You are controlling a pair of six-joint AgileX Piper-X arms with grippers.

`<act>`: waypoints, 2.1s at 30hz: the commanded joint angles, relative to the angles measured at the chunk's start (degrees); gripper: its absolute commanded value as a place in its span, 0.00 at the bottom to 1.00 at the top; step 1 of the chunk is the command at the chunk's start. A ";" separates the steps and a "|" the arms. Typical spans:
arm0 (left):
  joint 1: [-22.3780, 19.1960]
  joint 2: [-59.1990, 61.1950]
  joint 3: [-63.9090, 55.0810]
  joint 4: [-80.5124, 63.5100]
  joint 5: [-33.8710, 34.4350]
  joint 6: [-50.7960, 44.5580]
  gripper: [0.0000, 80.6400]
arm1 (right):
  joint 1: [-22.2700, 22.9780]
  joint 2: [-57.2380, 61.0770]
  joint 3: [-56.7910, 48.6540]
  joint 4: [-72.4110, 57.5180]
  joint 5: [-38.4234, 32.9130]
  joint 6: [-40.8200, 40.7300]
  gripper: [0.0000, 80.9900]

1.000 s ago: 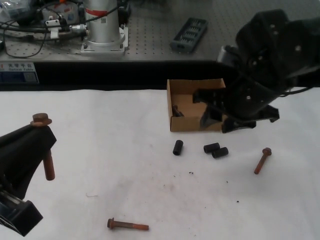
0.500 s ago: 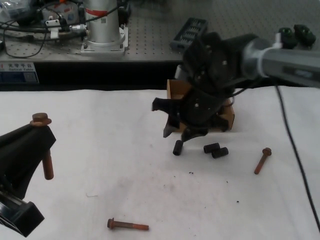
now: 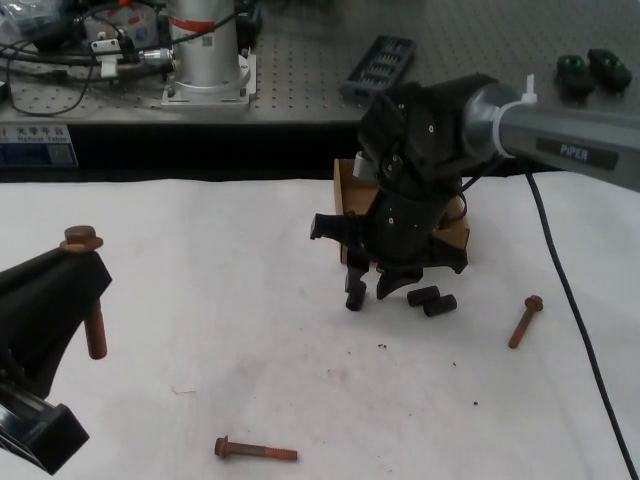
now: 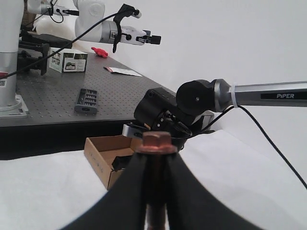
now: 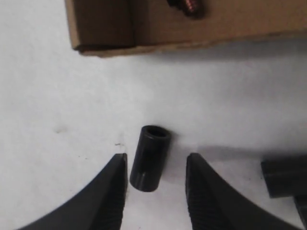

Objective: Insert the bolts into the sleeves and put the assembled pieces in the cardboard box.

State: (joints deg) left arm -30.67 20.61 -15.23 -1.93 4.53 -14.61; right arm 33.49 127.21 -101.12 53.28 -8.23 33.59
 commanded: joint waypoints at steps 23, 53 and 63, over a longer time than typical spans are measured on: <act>-0.01 -0.61 -0.23 -0.77 0.03 0.86 0.01 | 0.00 3.31 -1.34 0.57 2.53 -0.79 0.09; -0.01 -0.61 -0.23 -0.82 -1.48 1.28 0.01 | -0.96 -15.46 -1.66 15.20 -53.02 -32.84 0.07; -0.01 -0.61 -0.23 -2.99 -2.84 -1.35 0.01 | 1.56 -27.24 2.39 28.35 -67.69 -69.01 0.07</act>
State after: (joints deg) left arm -30.67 20.61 -15.23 -2.11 2.36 -13.40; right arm 34.80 101.87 -100.21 79.62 -68.19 -27.61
